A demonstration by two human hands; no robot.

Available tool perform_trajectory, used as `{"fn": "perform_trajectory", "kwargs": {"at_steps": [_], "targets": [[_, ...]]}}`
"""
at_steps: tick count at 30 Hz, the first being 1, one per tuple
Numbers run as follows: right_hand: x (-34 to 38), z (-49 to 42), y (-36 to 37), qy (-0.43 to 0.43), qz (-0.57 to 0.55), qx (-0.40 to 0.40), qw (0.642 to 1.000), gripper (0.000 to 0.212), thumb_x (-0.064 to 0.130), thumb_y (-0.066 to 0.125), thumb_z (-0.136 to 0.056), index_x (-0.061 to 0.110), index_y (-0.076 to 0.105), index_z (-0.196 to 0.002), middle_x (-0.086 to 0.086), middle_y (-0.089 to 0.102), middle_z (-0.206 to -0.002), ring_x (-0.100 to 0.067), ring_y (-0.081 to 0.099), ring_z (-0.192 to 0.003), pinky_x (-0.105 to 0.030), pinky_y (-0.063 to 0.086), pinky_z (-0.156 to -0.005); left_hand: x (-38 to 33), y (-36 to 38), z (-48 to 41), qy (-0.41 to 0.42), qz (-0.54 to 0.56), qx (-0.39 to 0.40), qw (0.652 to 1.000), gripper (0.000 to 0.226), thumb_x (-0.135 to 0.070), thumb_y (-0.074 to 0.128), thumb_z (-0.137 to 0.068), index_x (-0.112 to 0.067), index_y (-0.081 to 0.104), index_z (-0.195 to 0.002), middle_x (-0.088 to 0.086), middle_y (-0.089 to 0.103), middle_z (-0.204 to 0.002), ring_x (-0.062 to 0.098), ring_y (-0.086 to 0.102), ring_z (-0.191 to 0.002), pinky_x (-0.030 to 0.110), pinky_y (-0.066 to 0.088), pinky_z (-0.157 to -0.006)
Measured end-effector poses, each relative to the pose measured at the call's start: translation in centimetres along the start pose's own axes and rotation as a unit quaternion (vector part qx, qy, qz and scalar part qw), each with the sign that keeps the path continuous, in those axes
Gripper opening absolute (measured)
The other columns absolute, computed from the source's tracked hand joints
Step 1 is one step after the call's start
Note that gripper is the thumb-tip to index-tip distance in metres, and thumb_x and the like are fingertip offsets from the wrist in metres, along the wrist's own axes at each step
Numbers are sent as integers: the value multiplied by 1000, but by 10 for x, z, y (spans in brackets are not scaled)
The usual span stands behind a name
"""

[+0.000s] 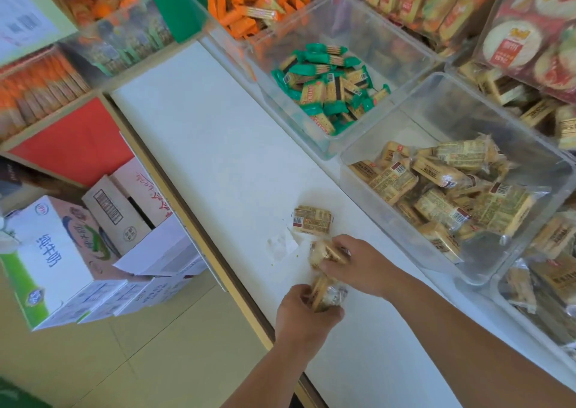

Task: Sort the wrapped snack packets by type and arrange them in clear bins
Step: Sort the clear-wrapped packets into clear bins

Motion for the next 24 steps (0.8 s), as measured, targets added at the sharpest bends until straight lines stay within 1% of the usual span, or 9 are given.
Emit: {"fn": "perform_trajectory", "kwargs": {"at_steps": [3, 6, 9, 11, 13, 15, 18, 21, 24], "targets": [[-11, -4, 1, -8, 102, -8, 995, 38, 51, 77, -71, 34, 58, -98, 7, 56, -104, -14, 56, -94, -35, 53, -82, 3, -17, -2, 13, -36, -17, 999, 38, -46, 83, -64, -34, 64, -94, -11, 71, -84, 6, 69, -72, 34, 61, -67], [-22, -2, 6, 31, 125, -20, 992, 55, 60, 76, -67, 20, 64, -103, 4, 47, -106, -17, 46, -104, -34, 50, -85, 6, -30, -10, 38, -62, -23, 997, 32, -43, 82, -67, -36, 63, -92, -12, 69, -84, 7, 67, -70, 31, 59, -61], [-39, 8, 11, 73, 96, -45, 992, 55, 60, 79, -61, 20, 59, -92, 7, 42, -104, -18, 45, -105, -37, 57, -76, 9, -30, -18, 84, -138, -16, 987, 45, -49, 79, -65, -40, 58, -104, -18, 59, -103, 5, 63, -88, 29, 59, -69], [-51, 22, 19, 80, 58, -83, 992, 60, 60, 78, -53, 30, 53, -99, 13, 41, -107, -14, 45, -106, -40, 60, -71, 13, -25, -22, 122, -205, -16, 971, 60, -52, 78, -65, -42, 54, -120, -19, 48, -116, 7, 54, -108, 26, 54, -79], [-61, 37, 29, 82, -11, -123, 989, 65, 56, 80, -51, 36, 48, -104, 13, 50, -108, -13, 55, -100, -43, 61, -69, 15, -19, -23, 149, -216, -19, 965, 62, -47, 77, -69, -38, 53, -126, -18, 46, -121, 9, 48, -117, 22, 47, -82], [-67, 51, 35, 90, -84, -136, 983, 64, 52, 83, -54, 41, 42, -102, 9, 61, -104, -15, 66, -89, -45, 60, -68, 12, -14, -19, 165, -209, -20, 964, 58, -42, 76, -71, -36, 54, -124, -18, 50, -117, 11, 51, -115, 23, 49, -80], [-70, 68, 32, 91, -125, -153, 976, 62, 48, 86, -60, 46, 40, -101, 10, 62, -102, -15, 68, -84, -47, 60, -71, 6, -6, -8, 147, -172, -7, 974, 50, -37, 79, -69, -38, 52, -111, -17, 57, -104, 9, 60, -96, 30, 57, -71], [-68, 90, 22, 73, -52, -194, 977, 59, 45, 87, -69, 48, 37, -102, 17, 60, -106, -7, 65, -91, -38, 58, -77, 3, -3, 3, 100, -81, 20, 992, 66, -35, 88, -68, -37, 48, -120, -13, 61, -105, 6, 65, -86, 22, 53, -61], [-63, 113, 16, -1, 20, -248, 969, 75, 43, 88, -72, 42, 40, -131, 13, 55, -125, -10, 57, -113, -35, 54, -90, 0, -4, 12, 92, -49, 19, 994, 63, -29, 91, -70, -33, 52, -119, -11, 63, -102, 8, 67, -85, 24, 55, -65]]}}
Point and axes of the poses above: each hand's wrist, its own z-axis away from the middle knuckle, its own y-axis out of the palm, x = y × z, the point moved 2 cm from there along -z, towards the middle knuckle
